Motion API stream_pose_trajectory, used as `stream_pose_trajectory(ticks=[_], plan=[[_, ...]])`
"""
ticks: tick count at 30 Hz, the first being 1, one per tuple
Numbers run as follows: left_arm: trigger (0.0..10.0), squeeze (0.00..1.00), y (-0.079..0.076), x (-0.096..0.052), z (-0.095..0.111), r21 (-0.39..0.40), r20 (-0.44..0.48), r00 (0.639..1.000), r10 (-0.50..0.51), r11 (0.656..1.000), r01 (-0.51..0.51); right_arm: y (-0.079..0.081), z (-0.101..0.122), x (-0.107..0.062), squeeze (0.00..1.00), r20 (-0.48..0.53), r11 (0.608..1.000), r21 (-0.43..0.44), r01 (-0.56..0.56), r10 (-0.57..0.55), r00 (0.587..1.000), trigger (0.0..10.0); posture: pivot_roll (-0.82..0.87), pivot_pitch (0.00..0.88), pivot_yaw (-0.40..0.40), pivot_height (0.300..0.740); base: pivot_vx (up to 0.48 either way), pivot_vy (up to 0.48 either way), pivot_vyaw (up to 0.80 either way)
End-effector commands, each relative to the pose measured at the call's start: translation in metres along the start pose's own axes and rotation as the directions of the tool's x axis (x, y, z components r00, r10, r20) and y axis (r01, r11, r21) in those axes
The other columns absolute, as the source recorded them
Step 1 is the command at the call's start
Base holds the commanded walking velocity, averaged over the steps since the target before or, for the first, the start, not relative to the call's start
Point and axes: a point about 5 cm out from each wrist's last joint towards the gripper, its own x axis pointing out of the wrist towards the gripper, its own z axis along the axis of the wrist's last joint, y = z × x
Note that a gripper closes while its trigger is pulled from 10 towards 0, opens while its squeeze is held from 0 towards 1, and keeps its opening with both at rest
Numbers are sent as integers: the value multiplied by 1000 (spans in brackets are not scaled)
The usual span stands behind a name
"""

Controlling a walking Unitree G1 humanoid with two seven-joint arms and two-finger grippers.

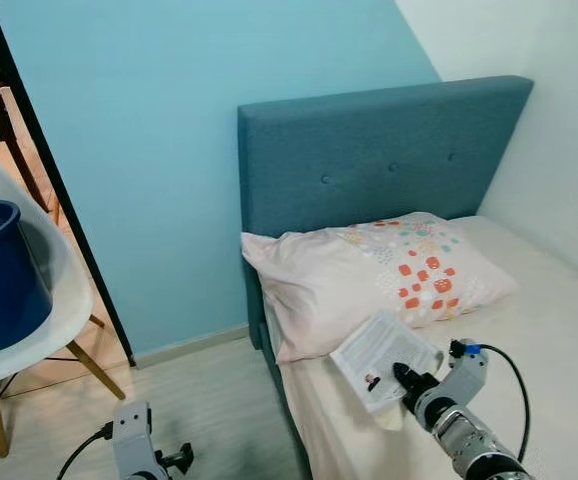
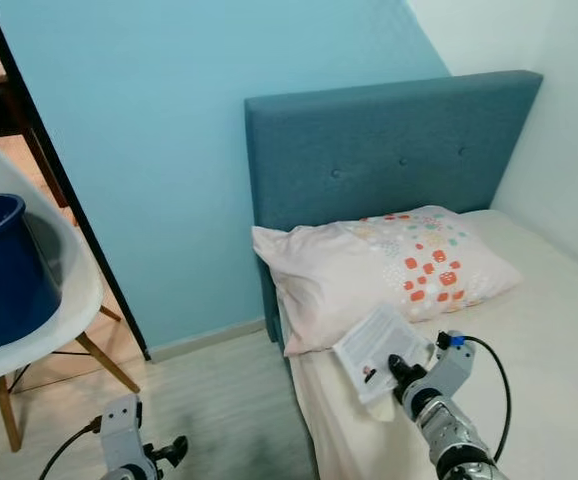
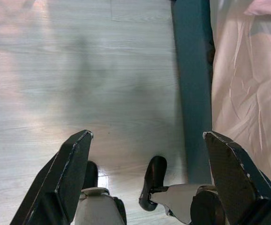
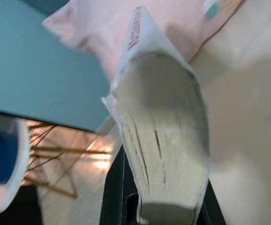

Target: Clean up the room

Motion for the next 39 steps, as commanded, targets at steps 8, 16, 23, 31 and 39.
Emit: stream_pose_trajectory(ticks=[8,16,23,31,39], plan=[[10000,0,13,-3,3,66,13,999,40,997,-40,-5,-10,-5,0,-21,994,106,-29,32,999,10000,-73,0,-41,671,0,0,0],[10000,0,11,4,41,68,131,991,28,997,-37,-13,-2,-9,0,42,984,176,-1,-6,999,10000,-61,0,-33,641,0,0,0],[10000,0,10,4,50,101,161,987,12,994,-29,-11,-3,-8,0,58,979,205,-12,0,998,10000,-43,0,-24,621,0,0,0],[10000,0,28,-3,37,135,129,991,31,990,-48,-2,-3,-3,0,99,969,242,-44,21,995,10000,-6,9,10,596,0,0,0],[10000,0,48,-12,27,190,109,993,43,980,-63,0,11,-2,0,196,952,295,-79,21,980,10000,22,58,38,566,0,0,0]])
